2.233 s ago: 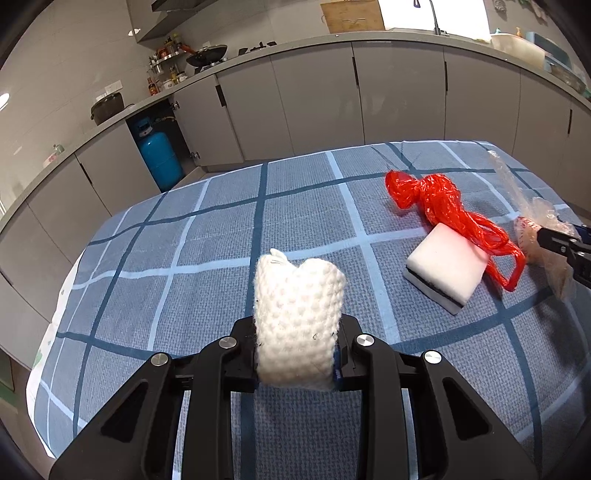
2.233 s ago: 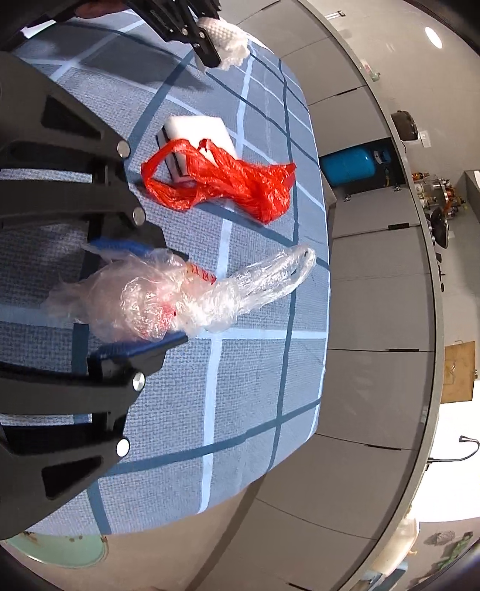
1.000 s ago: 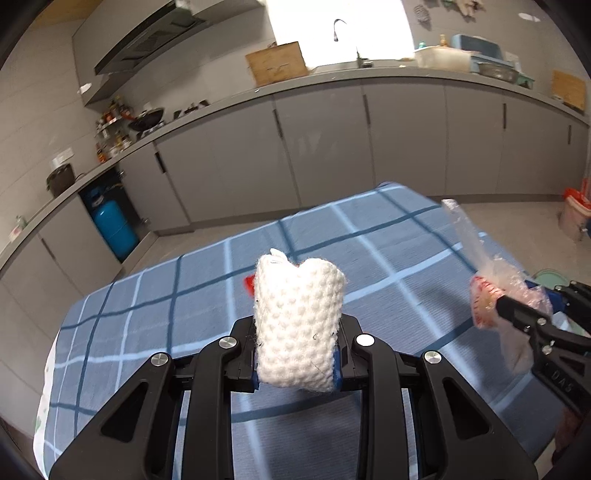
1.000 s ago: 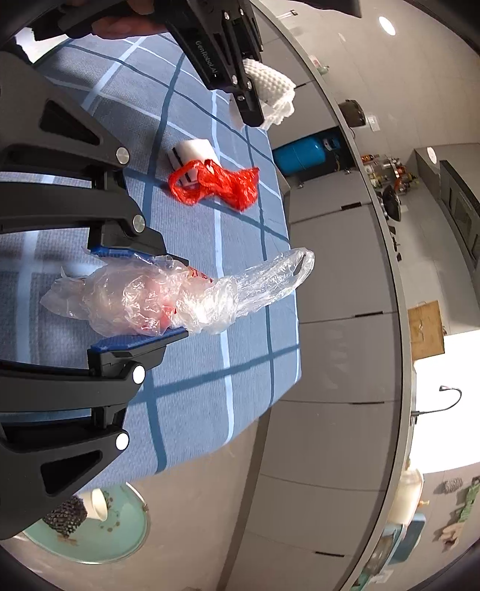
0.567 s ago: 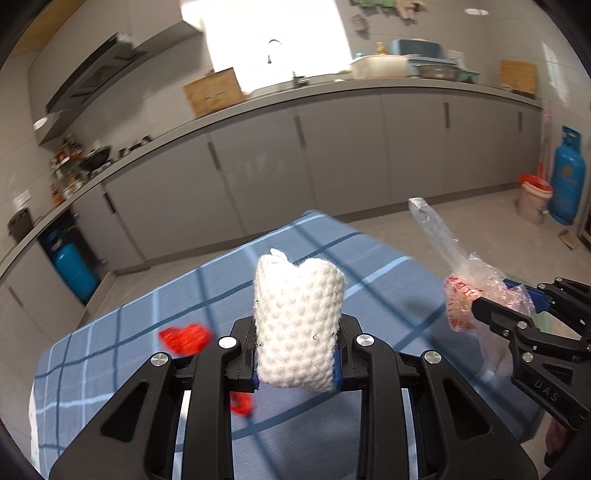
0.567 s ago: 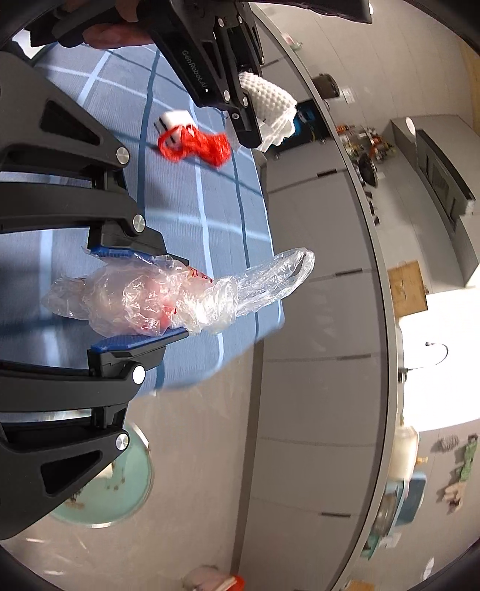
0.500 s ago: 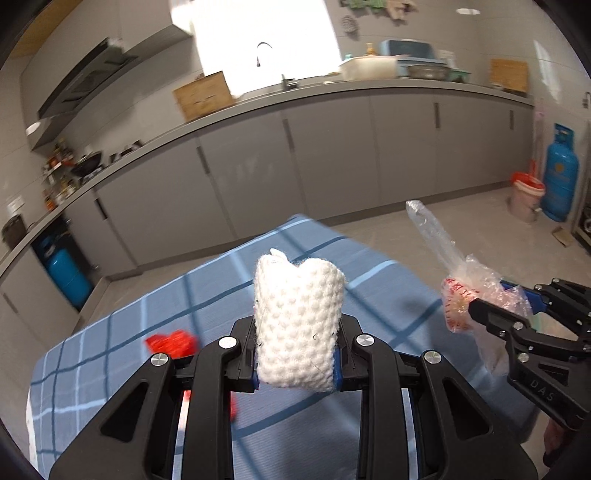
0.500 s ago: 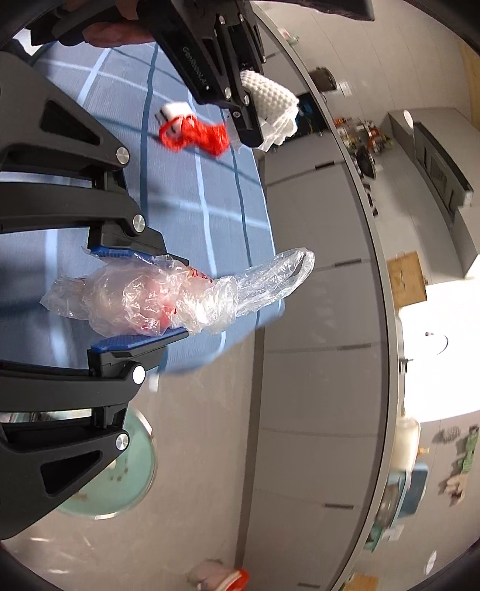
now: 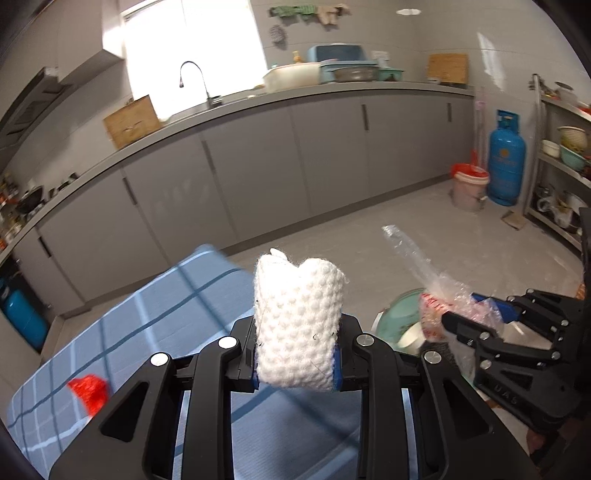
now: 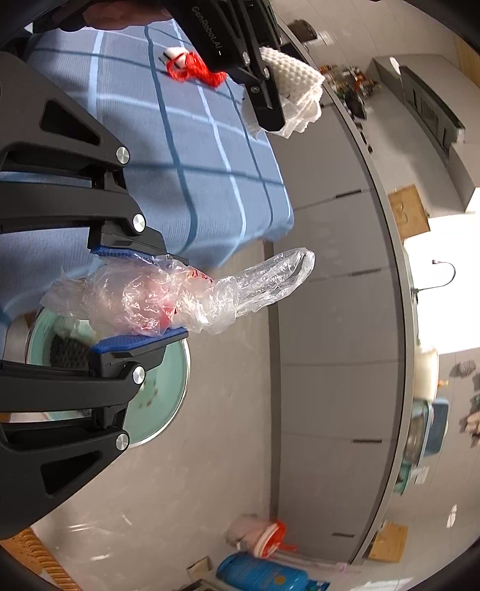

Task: Collect trash
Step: 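Carry the foam net and plastic bag over the basin and open both tools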

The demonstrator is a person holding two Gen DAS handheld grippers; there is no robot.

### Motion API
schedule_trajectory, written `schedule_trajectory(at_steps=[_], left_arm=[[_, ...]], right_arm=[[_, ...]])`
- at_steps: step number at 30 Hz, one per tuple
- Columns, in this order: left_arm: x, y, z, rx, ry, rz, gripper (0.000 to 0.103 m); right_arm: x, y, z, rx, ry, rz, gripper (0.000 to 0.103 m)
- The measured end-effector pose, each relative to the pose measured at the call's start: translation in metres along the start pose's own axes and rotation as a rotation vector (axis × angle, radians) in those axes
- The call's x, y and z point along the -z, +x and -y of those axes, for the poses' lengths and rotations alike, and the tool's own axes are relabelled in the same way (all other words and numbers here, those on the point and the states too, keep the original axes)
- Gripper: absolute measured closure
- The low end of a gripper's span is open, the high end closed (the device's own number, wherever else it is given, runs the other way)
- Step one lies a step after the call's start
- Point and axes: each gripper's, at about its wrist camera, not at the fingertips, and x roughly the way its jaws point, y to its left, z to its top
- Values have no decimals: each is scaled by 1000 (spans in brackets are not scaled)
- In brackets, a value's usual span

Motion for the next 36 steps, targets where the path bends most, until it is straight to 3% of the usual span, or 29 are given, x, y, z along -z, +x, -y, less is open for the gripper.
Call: schedule_trajectory(at_steps=[11,19,21,23,24,30,36], left_arm=[[-5,35,60,169,6,-16,75],[0,67,83,219,4,-71,74],[0,71,86,221,0,-73,67],[1,73,87,213,-12,-66,37],[1,73,88,208,-17,-62,33],[4,77,80,186,-35,-76,25],[5,78,75,179,-38,-82,24]], right_arm=[[13,4,60,90,88,-23,69],[24,21,84,106,117,-42,68],[26,26,89,107,127,-46,64],[28,30,94,85,146,-48,58],[29,31,98,93,157,-43,47],[37,36,108,104,194,-47,35],[43,34,110,110,216,-43,29]])
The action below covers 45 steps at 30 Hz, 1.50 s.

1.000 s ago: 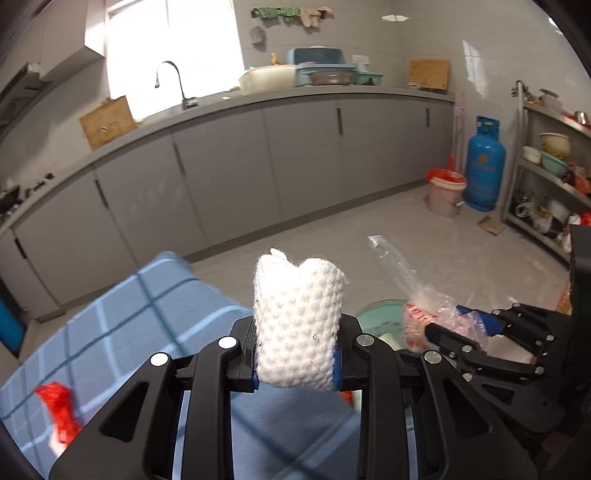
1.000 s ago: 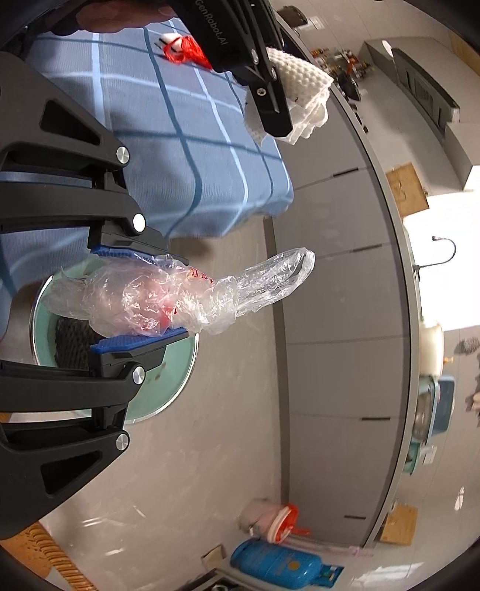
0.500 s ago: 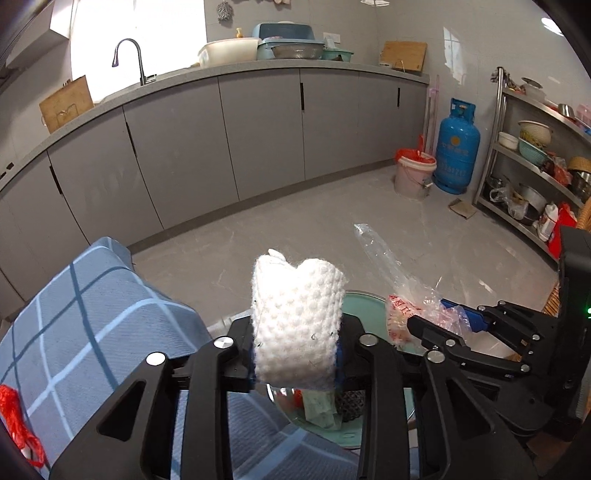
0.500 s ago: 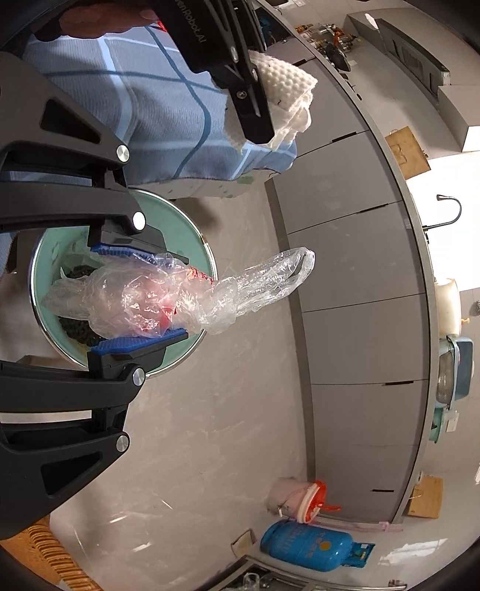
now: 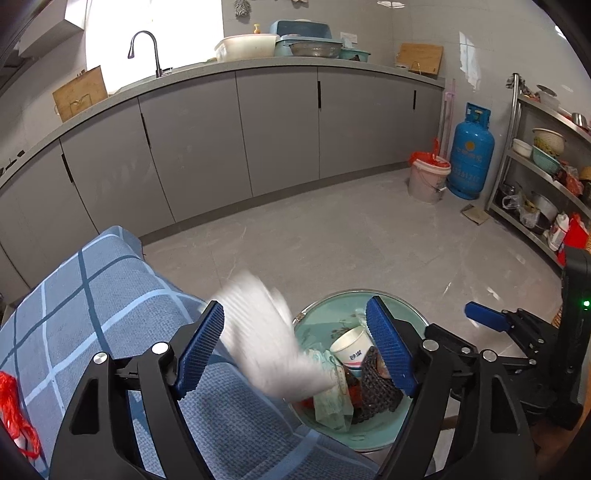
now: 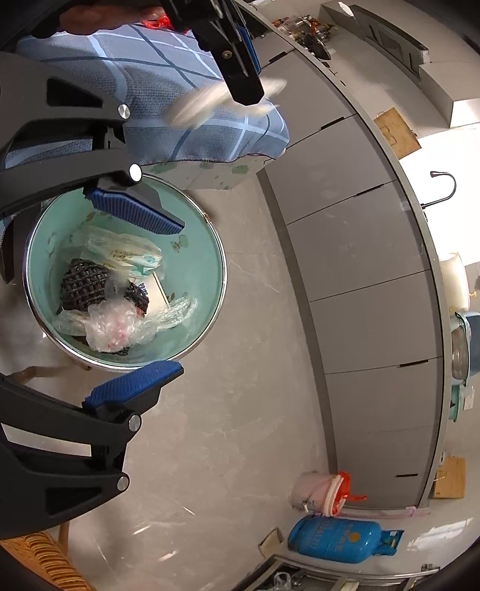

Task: Collect trash
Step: 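Carry the foam net and plastic bag over the basin and open both tools, then move both tools back over the table toward the red bag and white sponge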

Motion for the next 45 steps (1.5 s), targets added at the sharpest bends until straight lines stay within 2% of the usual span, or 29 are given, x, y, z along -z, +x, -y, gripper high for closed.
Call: schedule_trajectory(at_steps=[6,11,24,34,45], left_arm=[[-1,-5,-8,-3,-16,7,24],[-6,-10,-27,-46,-38,20,24],[-6,-28,-55,-122,-76,43,20],[26,-78,-128,-283,-149,42,16],[89,-152,-232,-506,-296,25,13]], right_arm=[[-1,-5,2,11,14,14,25],[1,-9,0,11,18,27,20],[-3,-11,-9,-1,8,23,20],[-13,-18,-75,-83,-94,19,18],[-13,-24,-191,-216,-275,-8,17]])
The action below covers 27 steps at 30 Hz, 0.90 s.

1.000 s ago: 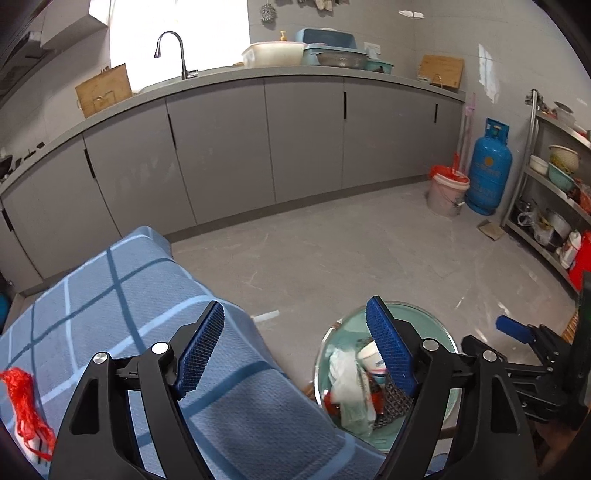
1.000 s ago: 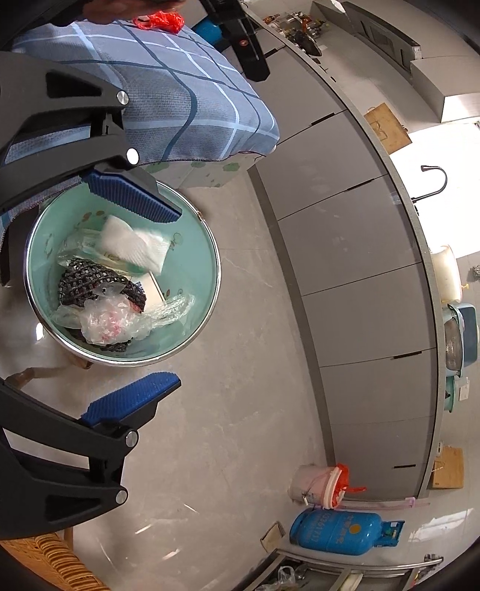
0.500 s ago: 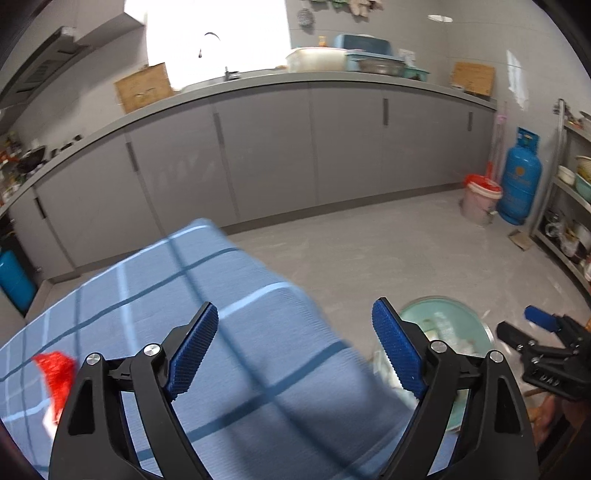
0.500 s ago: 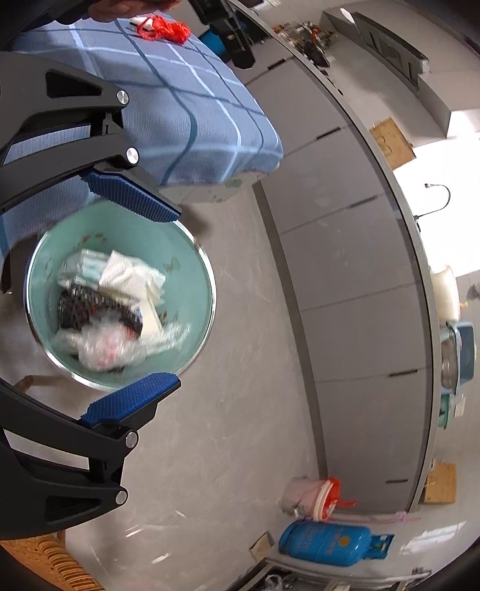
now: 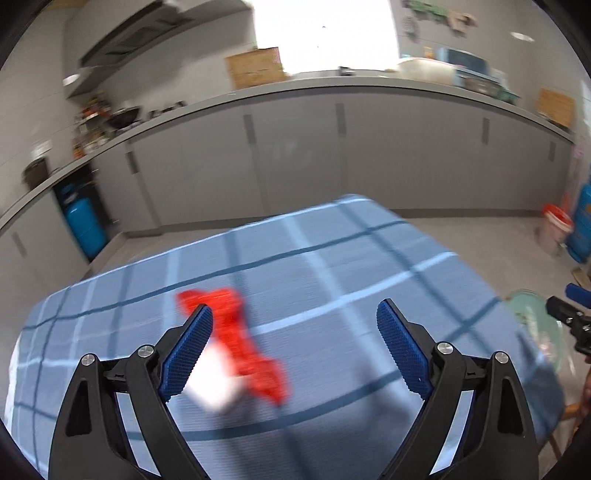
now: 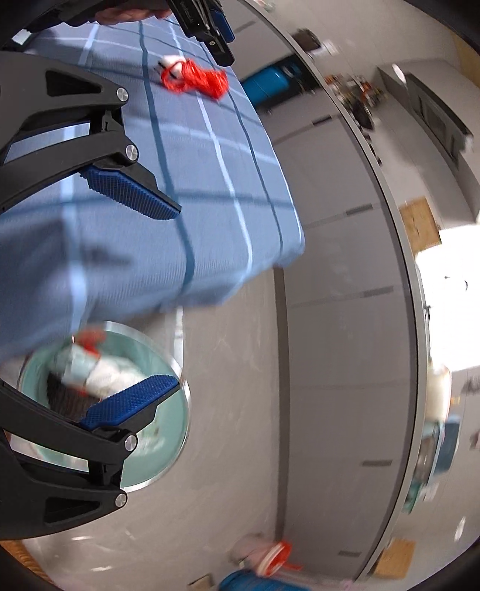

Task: Collect trash
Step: 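Move both tools back over the table toward the red bag and white sponge, then grasp the white sponge with the left tool while the right tool grasps the red plastic bag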

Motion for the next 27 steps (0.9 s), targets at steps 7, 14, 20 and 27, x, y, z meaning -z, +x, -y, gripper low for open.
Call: schedule_trajectory(at_steps=[7,14,20,27], left_arm=[[25,16,-80,-215,-44,-55,10],[49,32,-140,-290,-126,-123,10],[57,36,-164,-308,-165,-132,6],[62,45,-181,-305,-215,-152,6]], right_arm=[[-19,24,-88,-81,-137,-16,17],[-34,64,-190,-174,-295,-63,17],[-45,95,-254,-234,-333,-75,17],[-36,136,-301,-238,-382,-141,25]])
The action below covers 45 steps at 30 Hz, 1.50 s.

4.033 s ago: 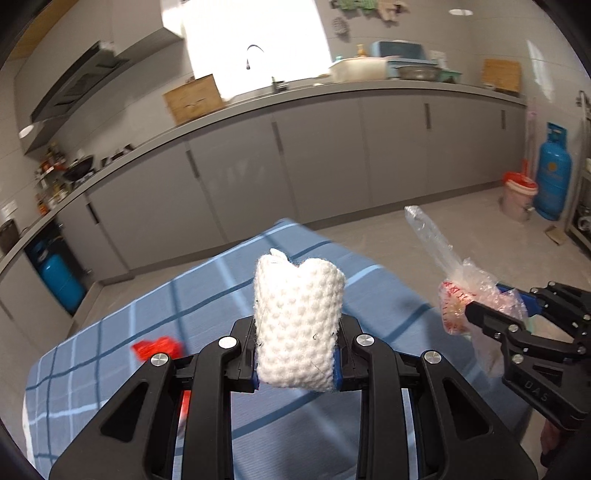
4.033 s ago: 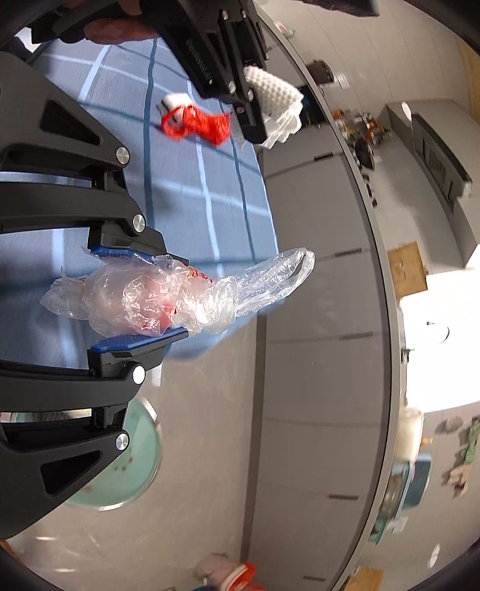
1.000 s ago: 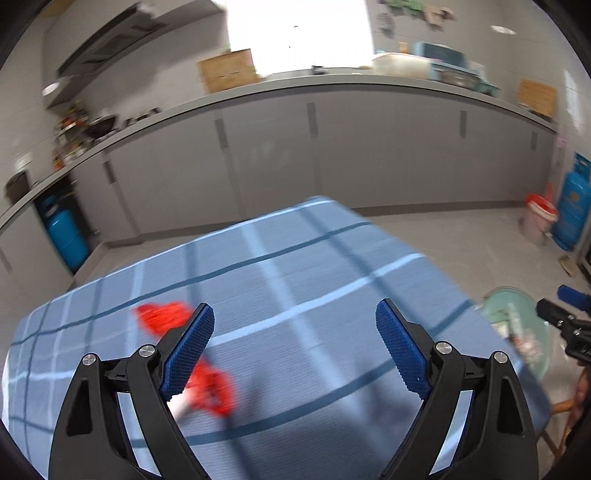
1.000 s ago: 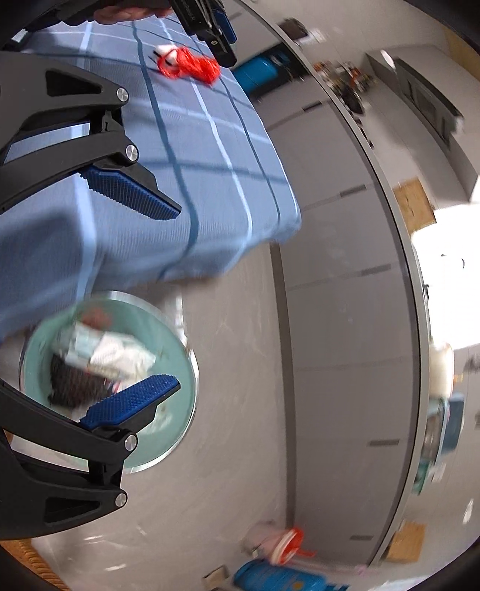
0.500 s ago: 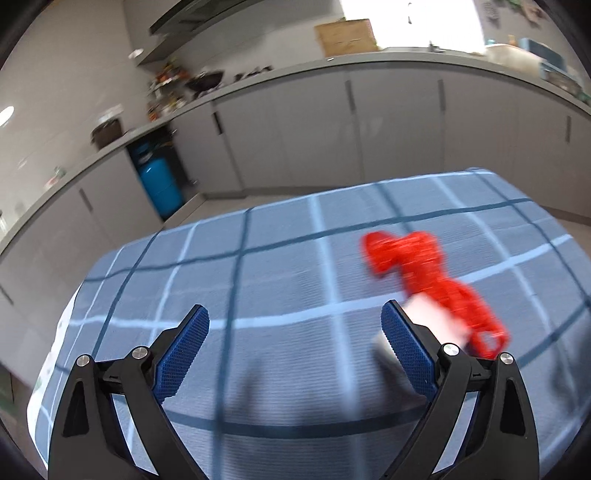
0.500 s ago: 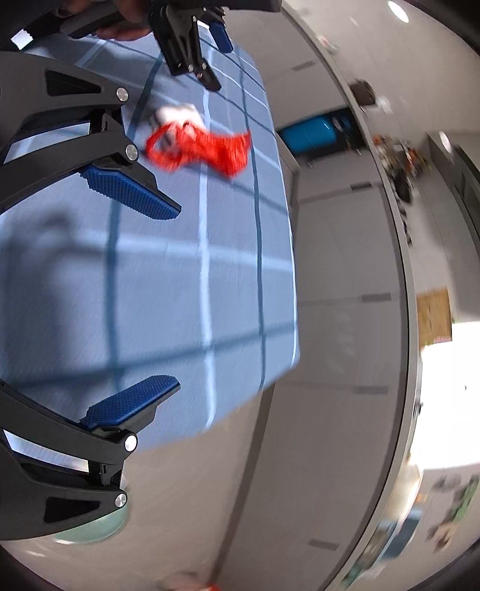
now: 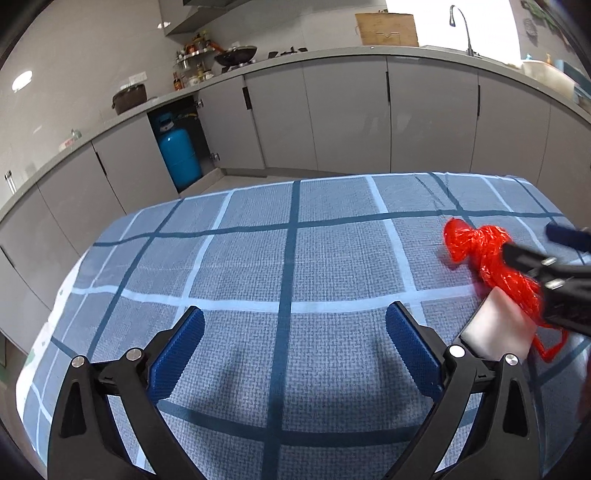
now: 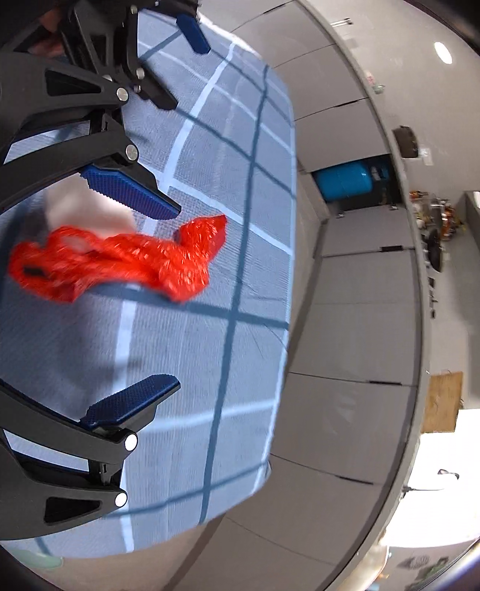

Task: Collect trash
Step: 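Grasp the white sponge with the left tool while the right tool grasps the red plastic bag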

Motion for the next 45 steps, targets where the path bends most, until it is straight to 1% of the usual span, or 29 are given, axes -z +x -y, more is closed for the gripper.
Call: schedule_trajectory(at_steps=[1,2,3,4,6,8,12,14,17,21,25,27,36,37,39,40,41,45], left_arm=[[0,0,1,5,-2,-1,6],[0,0,2,12,0,-2,6],[1,-1,3,16,3,-1,6],[1,-1,5,24,7,1,6],[1,-5,11,54,11,7,6],[1,-7,16,73,14,12,6],[0,-18,36,149,41,28,6],[1,-24,48,192,67,43,6],[2,-28,66,234,99,59,4],[6,-23,93,275,132,28,4],[11,-16,113,293,163,-5,4],[14,-10,120,269,186,-19,4],[20,3,123,266,190,-69,5],[20,2,122,271,186,-66,5],[21,2,121,273,188,-63,16],[21,4,120,283,189,-73,32],[21,5,119,299,186,-89,33],[21,0,119,288,197,-75,39]], right_arm=[[1,7,0,0,4,-21,30],[3,14,2,-8,15,-47,42],[4,17,4,-20,26,-57,62],[6,17,7,-23,33,-64,72],[8,11,12,-22,37,-53,81],[9,0,23,-15,58,-37,83],[18,-19,46,41,80,-25,84],[29,-32,61,63,99,-33,84],[46,-49,76,96,108,-39,84],[71,-70,90,158,122,-43,84],[88,-78,102,163,154,-47,84],[91,-81,106,159,163,-43,84],[97,-85,111,130,179,-22,84],[97,-86,110,126,179,-20,84],[99,-88,109,123,180,-14,84],[99,-89,109,119,180,-11,84],[99,-90,108,118,181,-9,84],[100,-97,107,117,179,5,84]])
